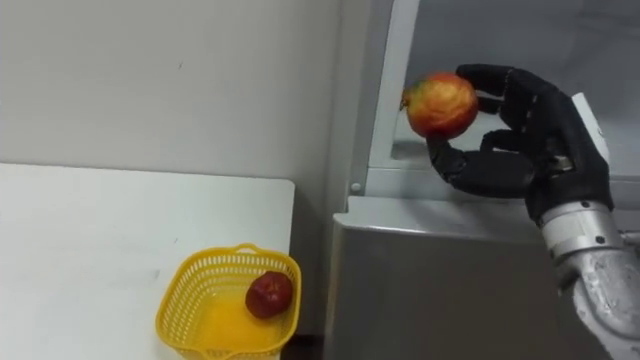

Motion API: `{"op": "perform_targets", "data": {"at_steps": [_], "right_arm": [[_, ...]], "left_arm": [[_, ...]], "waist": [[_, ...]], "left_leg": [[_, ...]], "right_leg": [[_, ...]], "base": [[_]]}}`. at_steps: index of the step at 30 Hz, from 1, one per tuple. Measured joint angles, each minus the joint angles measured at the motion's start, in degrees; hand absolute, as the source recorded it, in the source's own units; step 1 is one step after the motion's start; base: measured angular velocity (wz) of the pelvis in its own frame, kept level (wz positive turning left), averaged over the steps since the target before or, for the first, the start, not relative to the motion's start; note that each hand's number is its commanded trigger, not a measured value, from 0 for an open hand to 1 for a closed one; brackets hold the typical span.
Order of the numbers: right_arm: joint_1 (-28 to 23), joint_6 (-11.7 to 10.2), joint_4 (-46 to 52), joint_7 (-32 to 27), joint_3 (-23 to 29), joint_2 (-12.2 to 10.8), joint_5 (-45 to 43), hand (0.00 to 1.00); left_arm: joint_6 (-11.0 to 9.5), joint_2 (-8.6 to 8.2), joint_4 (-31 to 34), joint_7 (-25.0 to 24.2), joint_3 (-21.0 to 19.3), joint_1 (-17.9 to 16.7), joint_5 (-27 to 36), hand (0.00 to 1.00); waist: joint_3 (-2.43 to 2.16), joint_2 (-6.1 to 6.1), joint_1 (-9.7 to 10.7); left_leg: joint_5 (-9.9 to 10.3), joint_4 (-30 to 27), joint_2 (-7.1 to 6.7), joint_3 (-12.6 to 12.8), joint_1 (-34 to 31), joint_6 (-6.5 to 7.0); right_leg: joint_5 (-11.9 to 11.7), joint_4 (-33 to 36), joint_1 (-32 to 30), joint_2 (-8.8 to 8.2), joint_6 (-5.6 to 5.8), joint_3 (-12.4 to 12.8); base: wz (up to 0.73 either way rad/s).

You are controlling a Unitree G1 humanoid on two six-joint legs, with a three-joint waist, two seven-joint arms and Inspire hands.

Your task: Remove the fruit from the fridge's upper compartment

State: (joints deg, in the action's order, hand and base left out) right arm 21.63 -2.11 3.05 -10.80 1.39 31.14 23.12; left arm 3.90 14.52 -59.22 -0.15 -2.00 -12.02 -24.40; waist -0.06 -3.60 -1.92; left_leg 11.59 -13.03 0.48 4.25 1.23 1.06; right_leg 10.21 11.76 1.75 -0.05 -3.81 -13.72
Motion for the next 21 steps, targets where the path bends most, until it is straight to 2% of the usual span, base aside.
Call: {"op": "perform_targets", "data": {"at_steps": [1, 5, 7, 12, 15, 18, 21], "right_arm": [[-0.66, -0.05, 1.94, -0.66, 0.01, -0.79, -1.06, 1.00], [-2.42, -1.27, 6.41, -2.66, 0.21, -1.98, -3.72, 1.00], [-2.54, -2.32, 7.50, -3.21, 0.55, -2.29, -4.57, 1.00], [-3.38, -3.34, 9.01, -3.77, 2.29, -2.50, -5.98, 1.00], [-5.03, -4.58, 10.11, -4.62, 2.40, -2.67, -8.06, 1.00], [-6.60, -5.70, 11.72, -4.74, 2.38, -4.39, -11.18, 1.00], [-6.82, -6.78, 12.05, -5.03, 2.38, -4.42, -12.29, 1.00]], "left_arm": [[-0.36, -0.30, -0.48, -0.09, 0.00, -0.02, -0.02, 0.00], [-0.73, -0.65, -0.67, -0.52, 0.00, -0.03, 0.01, 0.00], [-1.15, -0.85, -1.13, -0.54, 0.01, -0.08, -0.01, 0.00], [-1.58, -0.92, -1.16, -0.50, 0.01, -0.23, -0.02, 0.00], [-2.05, -0.92, -1.47, -0.48, 0.06, -0.39, 0.05, 0.00], [-2.97, -0.92, -2.55, -0.49, 0.18, 0.00, 0.09, 0.00], [-4.03, -0.90, -3.42, -0.50, 0.32, 0.47, 0.12, 0.00]], "waist": [[-0.13, 0.28, 0.02], [-0.07, 0.42, 0.14], [-0.14, 0.23, 0.34], [-0.29, -0.59, 0.45], [-0.18, -0.73, 0.44], [0.04, -0.67, 0.86], [0.11, -0.63, 0.97]], "left_leg": [[0.00, 0.36, 0.05, 0.44, -0.01, 0.00], [-0.01, 0.33, 0.10, 0.44, -0.04, 0.00], [-0.01, 0.28, 0.06, 0.43, 0.03, 0.00], [-0.01, 0.26, 0.03, 0.45, 0.07, 0.01], [-0.01, 0.25, 0.03, 0.48, 0.15, 0.01], [0.00, 0.26, 0.06, 0.70, 0.09, 0.01], [0.01, 0.31, 0.08, 0.91, 0.08, 0.02]], "right_leg": [[0.07, 0.11, -0.60, 0.00, 0.00, 0.43], [0.06, 0.18, -0.73, 0.06, -0.02, 0.70], [0.06, 0.18, -0.71, 0.04, -0.01, 0.79], [0.06, 0.09, -0.66, 0.04, 0.00, 0.87], [0.07, 0.06, -0.63, 0.05, 0.01, 0.96], [0.10, 0.09, -0.71, 0.08, 0.04, 1.01], [0.09, 0.16, -0.82, 0.09, 0.04, 1.19]], "base": [[-0.15], [-0.05], [0.00], [0.00], [0.00], [0.00], [-0.01]]}}
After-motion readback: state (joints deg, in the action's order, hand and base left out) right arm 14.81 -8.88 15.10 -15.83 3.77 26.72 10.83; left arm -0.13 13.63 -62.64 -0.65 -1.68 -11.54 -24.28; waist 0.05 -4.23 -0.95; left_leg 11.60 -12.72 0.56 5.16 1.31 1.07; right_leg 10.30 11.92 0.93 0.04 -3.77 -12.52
